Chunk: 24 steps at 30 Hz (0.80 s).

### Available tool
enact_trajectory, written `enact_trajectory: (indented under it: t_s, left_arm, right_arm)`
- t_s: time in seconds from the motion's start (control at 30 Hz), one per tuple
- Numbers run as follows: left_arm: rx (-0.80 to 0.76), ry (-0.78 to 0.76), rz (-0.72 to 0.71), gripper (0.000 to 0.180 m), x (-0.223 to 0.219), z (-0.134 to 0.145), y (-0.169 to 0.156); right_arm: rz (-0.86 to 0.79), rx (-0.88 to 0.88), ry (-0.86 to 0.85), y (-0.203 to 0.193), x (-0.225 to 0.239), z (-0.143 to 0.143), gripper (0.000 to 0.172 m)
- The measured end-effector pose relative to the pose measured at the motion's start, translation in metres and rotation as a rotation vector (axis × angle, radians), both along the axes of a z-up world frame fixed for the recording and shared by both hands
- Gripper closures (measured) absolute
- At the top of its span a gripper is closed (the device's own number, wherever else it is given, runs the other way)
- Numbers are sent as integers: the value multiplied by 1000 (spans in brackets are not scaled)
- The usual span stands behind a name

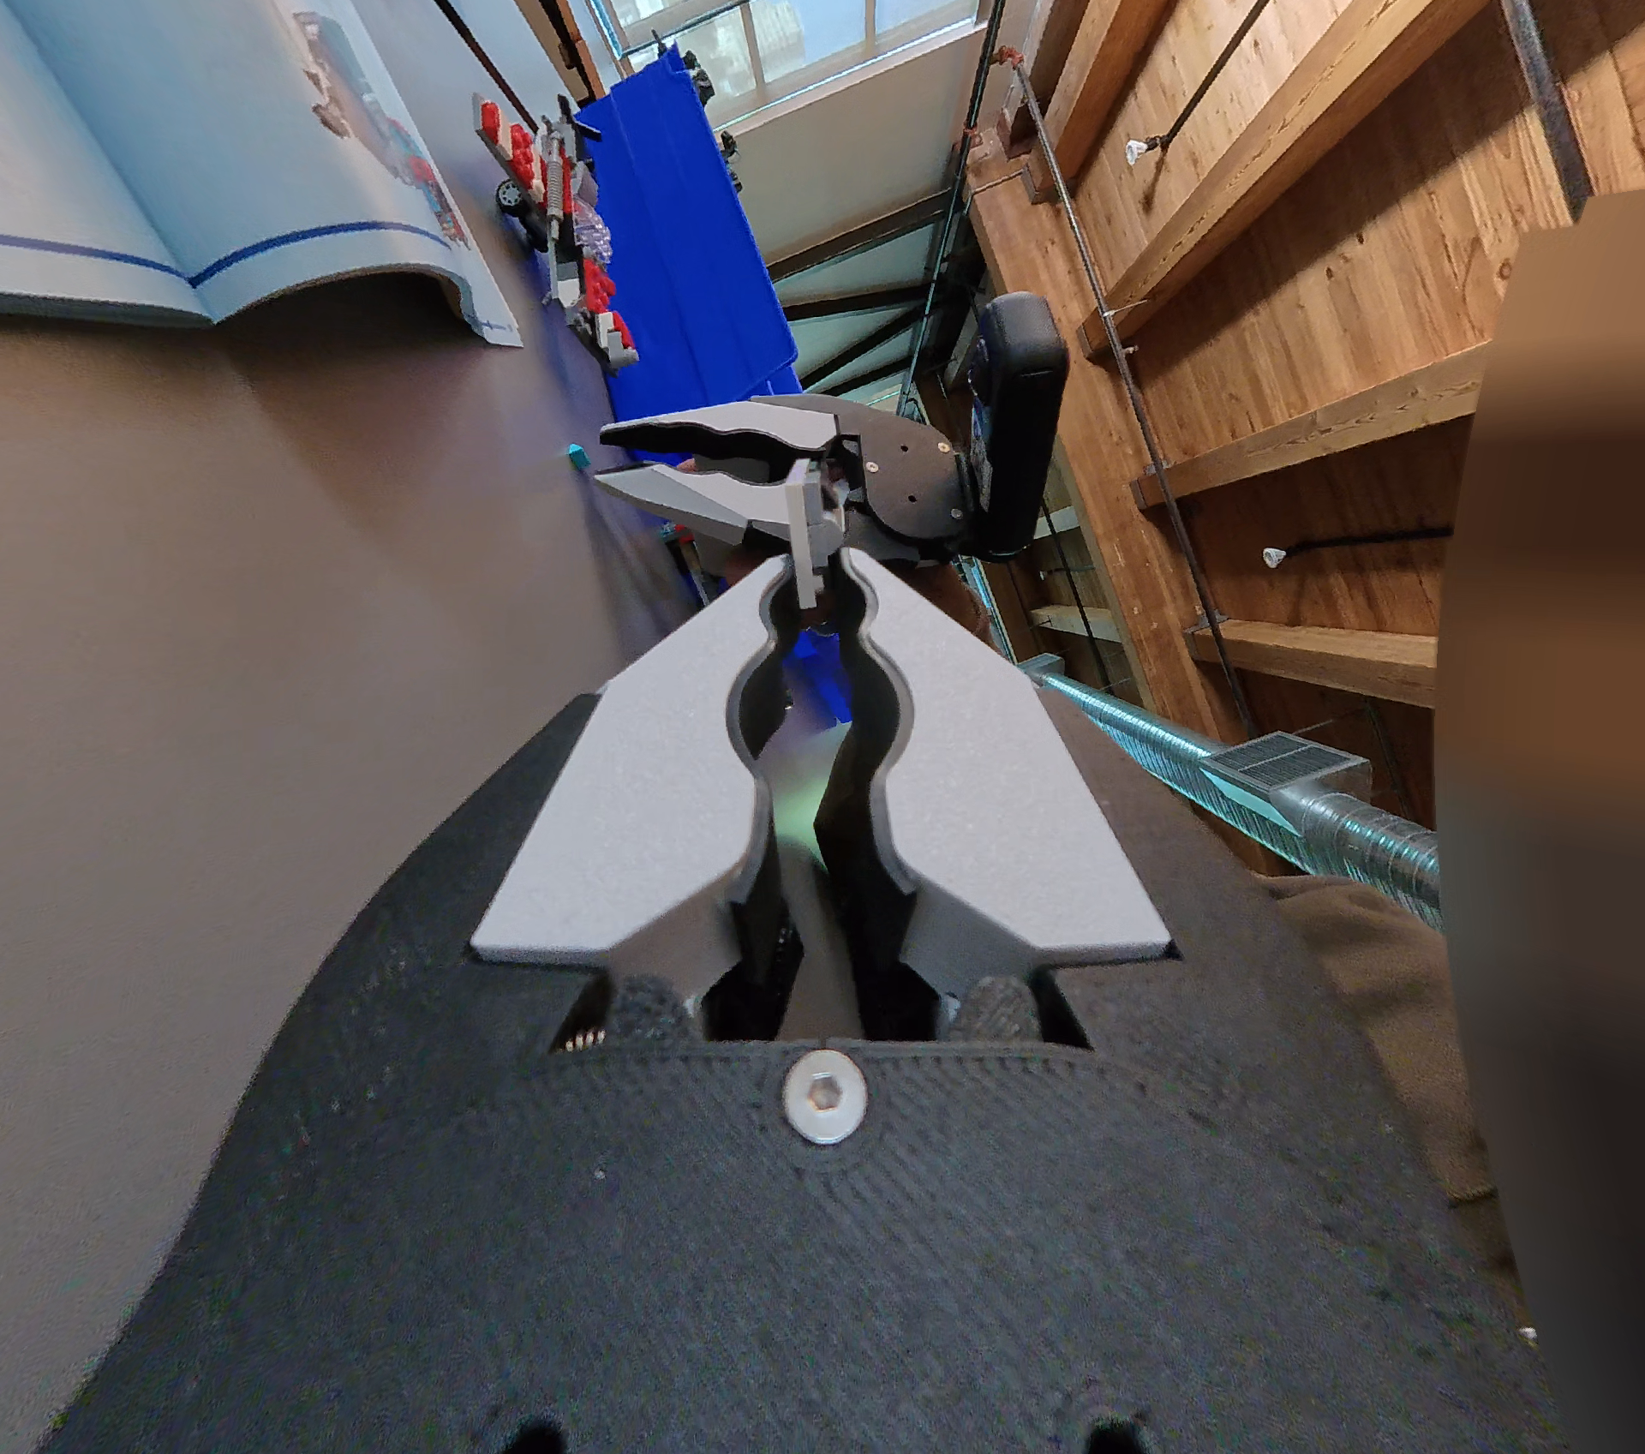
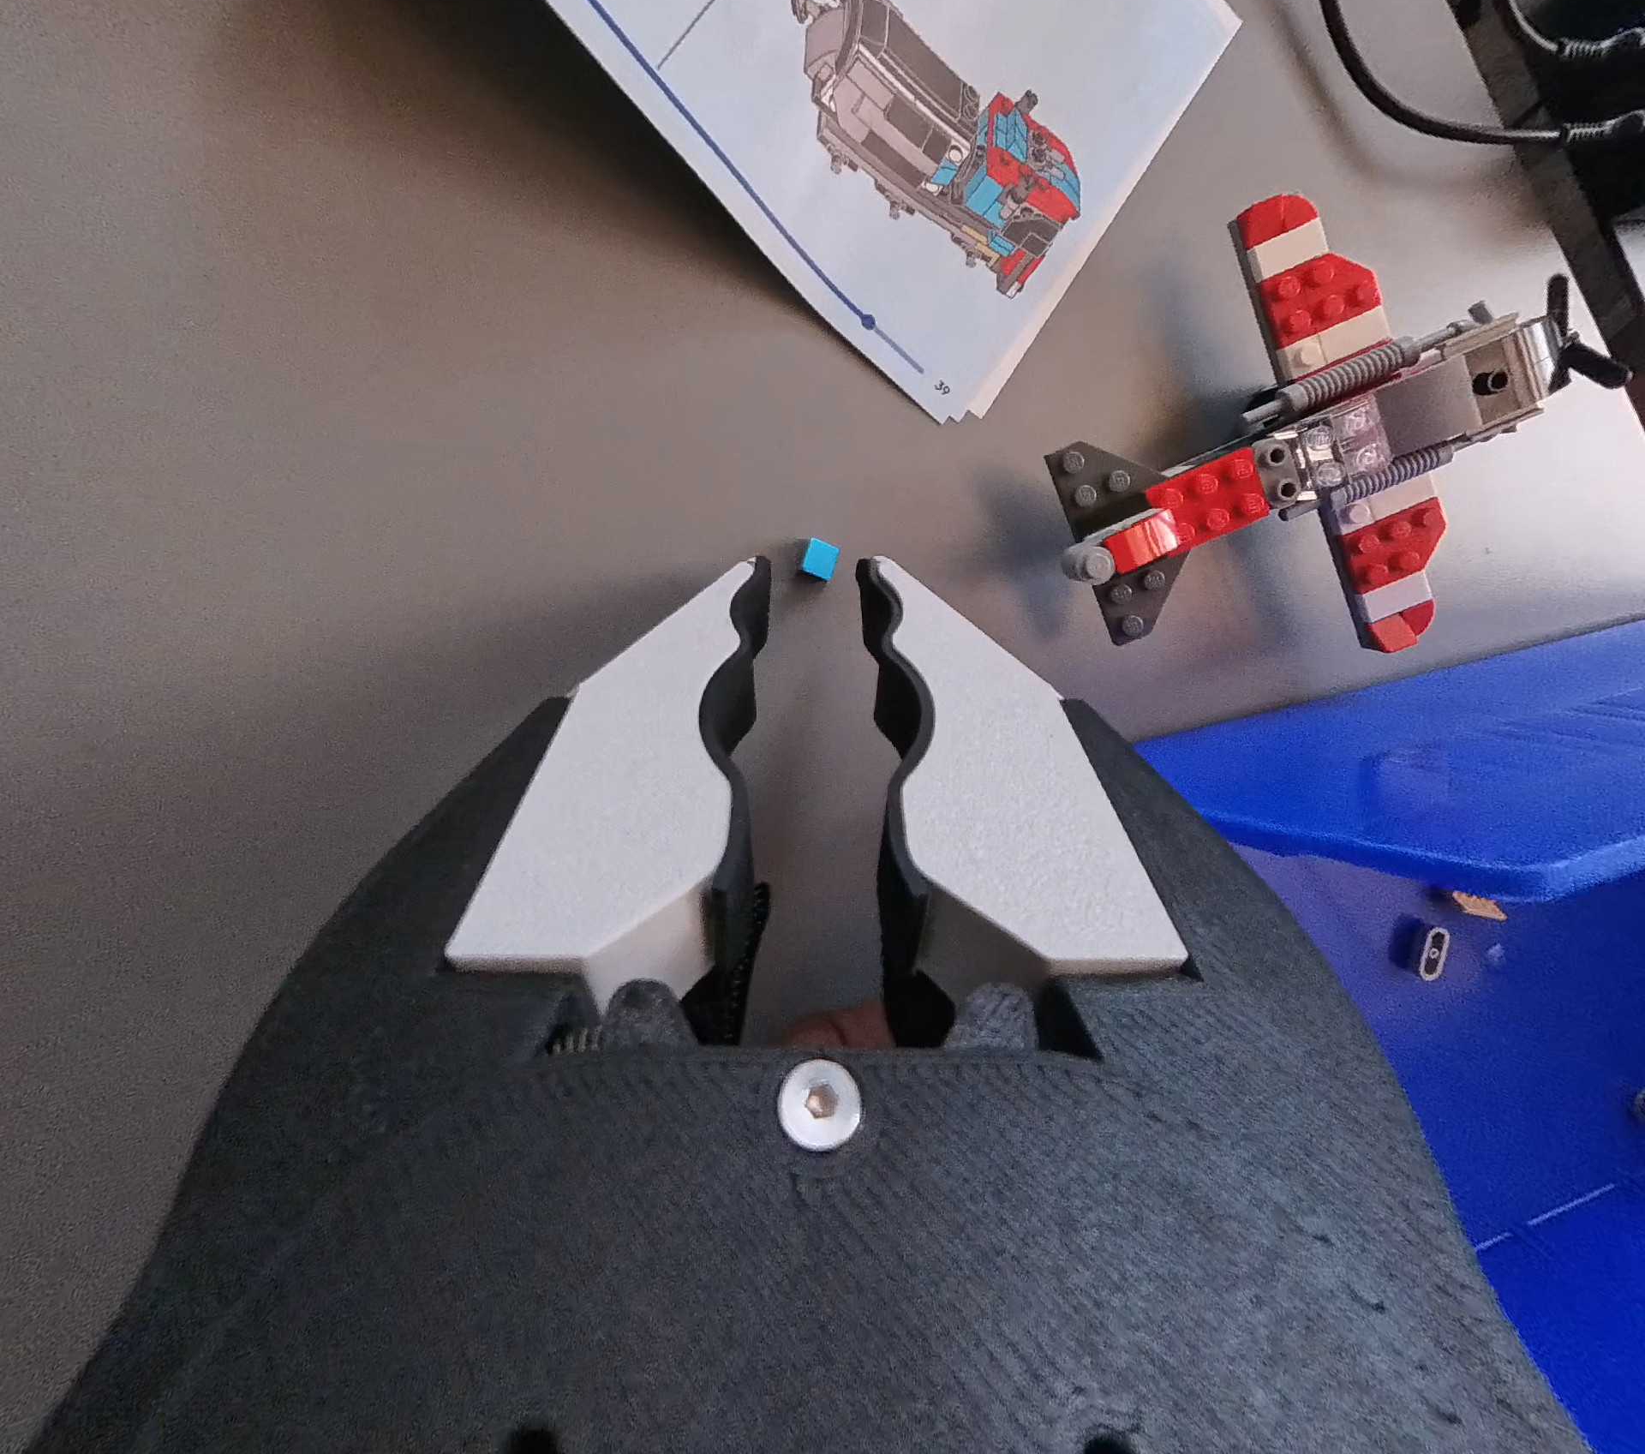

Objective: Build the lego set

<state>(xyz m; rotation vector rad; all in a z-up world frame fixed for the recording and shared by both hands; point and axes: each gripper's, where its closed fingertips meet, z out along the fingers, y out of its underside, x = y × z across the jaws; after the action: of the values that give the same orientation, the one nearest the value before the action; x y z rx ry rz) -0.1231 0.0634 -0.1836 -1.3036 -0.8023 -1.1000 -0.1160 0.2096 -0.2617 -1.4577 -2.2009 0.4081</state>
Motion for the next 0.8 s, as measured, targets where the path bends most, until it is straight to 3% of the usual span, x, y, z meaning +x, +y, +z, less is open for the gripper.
enact_trajectory:
  t_s: [0.47, 0.63, 0.8]
  left_arm:
    - [19, -26, -7, 173, 0, 2, 0]
    - [22, -23, -12, 173, 1, 2, 0]
    - [29, -26, -12, 173, 0, 3, 0]
  right_arm:
    - [85, -77, -42, -26, 8, -1, 147]
    - [99, 6, -44, -2, 0, 9, 152]
    - [292, 122, -180, 4, 2, -2, 157]
